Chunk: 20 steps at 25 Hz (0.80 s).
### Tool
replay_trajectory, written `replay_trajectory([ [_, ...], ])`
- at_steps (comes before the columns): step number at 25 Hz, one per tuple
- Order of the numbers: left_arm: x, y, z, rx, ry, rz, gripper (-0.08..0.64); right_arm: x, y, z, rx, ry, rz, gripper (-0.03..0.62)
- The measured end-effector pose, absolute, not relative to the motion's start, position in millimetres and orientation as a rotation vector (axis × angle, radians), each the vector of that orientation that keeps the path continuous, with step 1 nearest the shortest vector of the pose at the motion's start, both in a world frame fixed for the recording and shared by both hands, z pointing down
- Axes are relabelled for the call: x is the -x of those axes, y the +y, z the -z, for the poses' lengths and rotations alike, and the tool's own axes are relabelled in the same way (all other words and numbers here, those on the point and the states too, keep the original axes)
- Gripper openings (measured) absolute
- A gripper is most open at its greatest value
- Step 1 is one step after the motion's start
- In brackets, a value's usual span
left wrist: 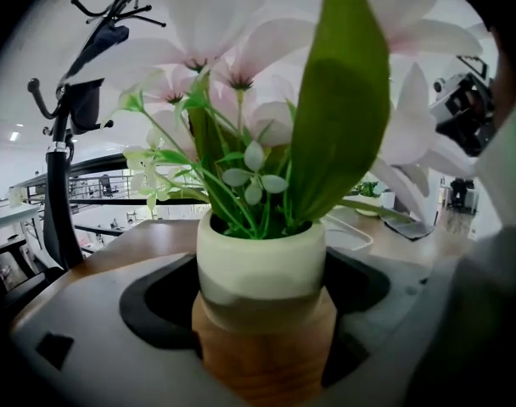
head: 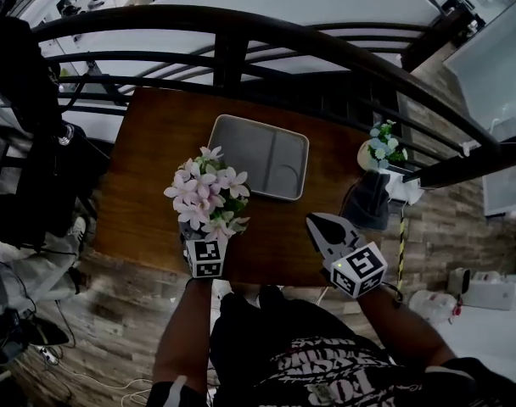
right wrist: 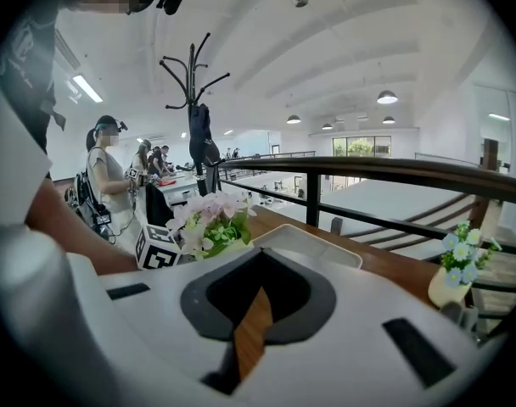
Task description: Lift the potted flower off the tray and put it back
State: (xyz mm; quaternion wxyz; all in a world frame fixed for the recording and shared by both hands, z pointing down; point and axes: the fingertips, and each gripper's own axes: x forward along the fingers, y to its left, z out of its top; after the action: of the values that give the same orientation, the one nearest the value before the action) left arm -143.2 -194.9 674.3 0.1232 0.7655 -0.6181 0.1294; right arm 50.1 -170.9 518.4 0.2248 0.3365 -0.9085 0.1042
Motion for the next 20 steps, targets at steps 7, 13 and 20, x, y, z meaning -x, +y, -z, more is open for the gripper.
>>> replay_trajectory([
  [7, 96.9, -295.8, -653.0, -2.336, -1.7, -0.442, 0.451, -94.0, -225.7, -501.3, -1.058, -2.487, -0.373, -0.009],
  [13, 73.0, -357.7, -644.4, -2.362, -1.665, -0.459, 0.451, -146.4, -237.1, -495.1, -1.197, -2.418, -0.397, -0.009],
  [20, 66.9, -391.2, -671.1, -2.345, -1.641, -0.509, 0.451, -178.7, -232.2, -504.5, -1.312, -2.35, -0.422, -0.009],
])
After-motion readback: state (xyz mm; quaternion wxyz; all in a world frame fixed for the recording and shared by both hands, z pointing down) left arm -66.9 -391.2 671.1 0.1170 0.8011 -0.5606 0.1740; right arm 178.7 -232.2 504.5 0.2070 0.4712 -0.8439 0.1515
